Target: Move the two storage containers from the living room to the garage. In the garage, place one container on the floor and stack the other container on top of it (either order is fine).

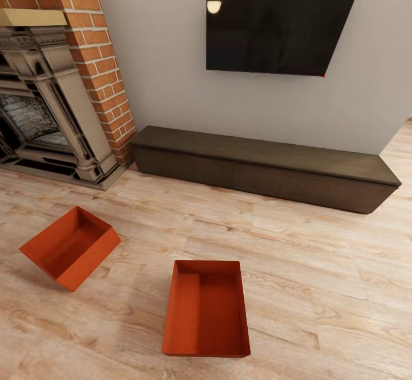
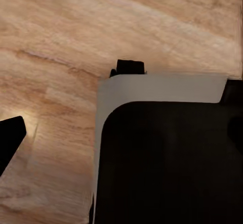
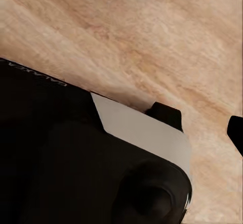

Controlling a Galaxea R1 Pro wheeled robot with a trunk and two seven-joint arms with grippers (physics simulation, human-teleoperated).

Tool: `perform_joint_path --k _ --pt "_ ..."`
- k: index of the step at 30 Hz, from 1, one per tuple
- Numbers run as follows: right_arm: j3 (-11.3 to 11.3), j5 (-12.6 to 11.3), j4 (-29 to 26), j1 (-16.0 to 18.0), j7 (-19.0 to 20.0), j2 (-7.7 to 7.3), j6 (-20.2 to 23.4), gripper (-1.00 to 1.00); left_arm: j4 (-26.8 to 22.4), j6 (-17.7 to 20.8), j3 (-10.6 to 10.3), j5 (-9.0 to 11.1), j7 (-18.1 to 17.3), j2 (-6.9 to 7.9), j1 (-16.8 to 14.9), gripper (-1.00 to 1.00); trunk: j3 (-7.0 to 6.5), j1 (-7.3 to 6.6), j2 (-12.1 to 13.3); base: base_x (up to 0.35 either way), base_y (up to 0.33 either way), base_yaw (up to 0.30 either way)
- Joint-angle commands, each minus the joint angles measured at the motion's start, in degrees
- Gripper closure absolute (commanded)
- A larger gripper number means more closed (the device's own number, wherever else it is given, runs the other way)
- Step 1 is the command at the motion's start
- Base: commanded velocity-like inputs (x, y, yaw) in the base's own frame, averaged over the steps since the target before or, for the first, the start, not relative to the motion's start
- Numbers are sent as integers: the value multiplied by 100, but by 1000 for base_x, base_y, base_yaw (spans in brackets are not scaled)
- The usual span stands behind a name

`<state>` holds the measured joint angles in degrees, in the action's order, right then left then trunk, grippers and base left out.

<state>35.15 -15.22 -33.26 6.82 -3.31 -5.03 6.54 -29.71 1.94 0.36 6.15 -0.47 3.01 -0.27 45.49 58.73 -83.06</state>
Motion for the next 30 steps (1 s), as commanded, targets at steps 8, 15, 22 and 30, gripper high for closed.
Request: perform_joint_path --k 8,15,22,30 --pt "-189 -75 -1135 235 -569 -244 845 -100 -2534 1551 17 45 5 83 1 -100 5 0 -2 0 0 0" --pt "-209 -85 -1189 1035 -607 -199 1173 -100 -3878 2689 16 33 40 29 -301 -100 5 0 -2 0 0 0" --pt "-250 -358 -841 1938 -791 36 1394 -100 -2489 3044 -49 -11 31 -441 -1957 -100 5 0 -2 0 0 0" --pt "-245 -1552 1828 3230 -1108 862 303 -100 -245 2118 -63 -590 91 -846 -3360 -100 5 0 -2 0 0 0"
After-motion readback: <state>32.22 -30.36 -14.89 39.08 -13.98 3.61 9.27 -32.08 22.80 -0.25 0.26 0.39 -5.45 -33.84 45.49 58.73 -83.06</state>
